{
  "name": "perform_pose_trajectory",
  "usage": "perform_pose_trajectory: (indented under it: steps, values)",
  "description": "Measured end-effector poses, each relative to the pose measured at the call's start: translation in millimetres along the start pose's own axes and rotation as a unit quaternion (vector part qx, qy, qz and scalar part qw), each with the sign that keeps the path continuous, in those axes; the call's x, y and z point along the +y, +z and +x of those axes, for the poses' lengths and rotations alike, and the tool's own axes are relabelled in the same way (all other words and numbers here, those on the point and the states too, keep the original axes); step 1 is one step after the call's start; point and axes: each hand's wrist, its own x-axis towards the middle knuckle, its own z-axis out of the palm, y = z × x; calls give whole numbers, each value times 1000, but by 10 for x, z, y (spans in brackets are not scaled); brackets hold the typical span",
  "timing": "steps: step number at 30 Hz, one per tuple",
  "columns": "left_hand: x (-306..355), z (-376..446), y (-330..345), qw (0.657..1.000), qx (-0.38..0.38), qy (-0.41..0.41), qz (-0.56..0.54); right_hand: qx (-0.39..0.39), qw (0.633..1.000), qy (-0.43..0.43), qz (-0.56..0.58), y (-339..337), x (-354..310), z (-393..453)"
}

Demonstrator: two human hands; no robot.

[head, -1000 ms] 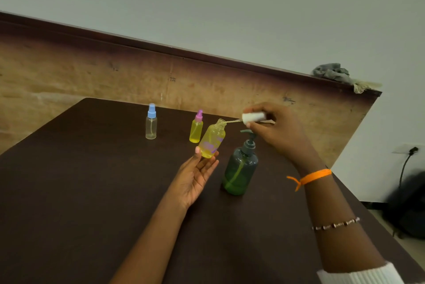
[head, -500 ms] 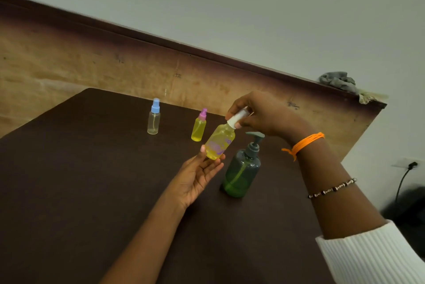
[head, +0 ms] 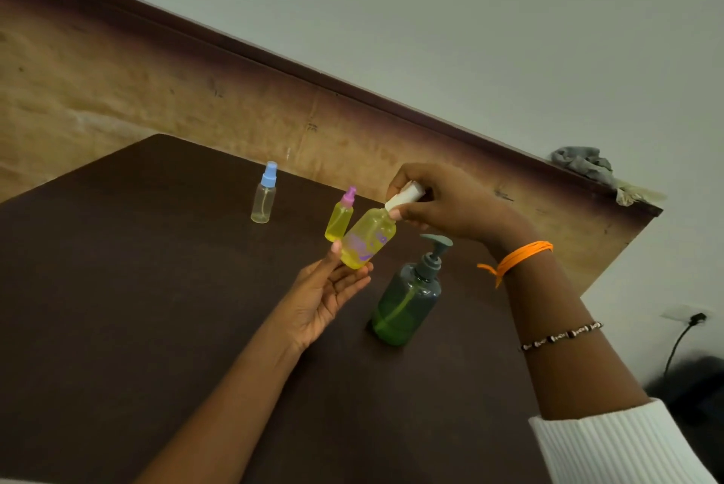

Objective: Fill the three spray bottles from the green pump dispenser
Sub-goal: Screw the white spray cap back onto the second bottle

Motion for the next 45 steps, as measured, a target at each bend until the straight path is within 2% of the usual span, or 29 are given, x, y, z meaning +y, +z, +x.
perform_pose_trajectory:
  steps: [3,7,13,16,18,21,23,26,29,31,33,35,37,40,42,44,45]
  values:
    - [-5,-8,-3,1000,-14,4,24,-4,999,-10,-51,-32,21,36]
    - [1,-11,-36,999,-18,23,37,-6,996,31,-88,27,37,50]
    - [-29,-9,-32,998,-27,22,45,71,986,99,-114,131,35,18]
    - [-34,-24,6,999,-20,11,38,91,986,96,-98,116,-3,26]
    - [-27,-19,13,999,-21,8,30,71,994,64,-52,32,-53,-9]
    - [-24,-5,4,999,-23,7,30,-12,1000,9,8,-93,-84,-52]
    - [-11,-4,0,999,-31,13,30,-17,999,32,-7,-85,-71,-32]
    - [-4,34,-39,998,-47,33,16,22,994,86,-72,39,-67,34]
    - [-8,9,-13,998,-44,34,13,132,979,82,-135,130,-31,64]
    - [1,-3,22,999,-37,27,6,129,990,38,-36,102,-36,44]
    - [17,-4,33,999,-31,16,-2,52,993,0,104,51,-46,16]
    - [27,-9,33,1000,-28,5,-9,17,985,-8,169,36,-20,12]
    - [33,5,22,999,-41,14,-11,64,986,35,149,85,5,45]
    - [18,22,8,998,-57,40,1,144,981,115,59,210,-18,74]
    - [15,6,23,997,-63,34,-1,192,974,119,31,251,-44,65]
    - [11,8,30,997,-67,22,-14,193,968,91,132,225,-55,48]
    - [25,9,37,998,-66,13,-22,164,962,76,205,203,-65,38]
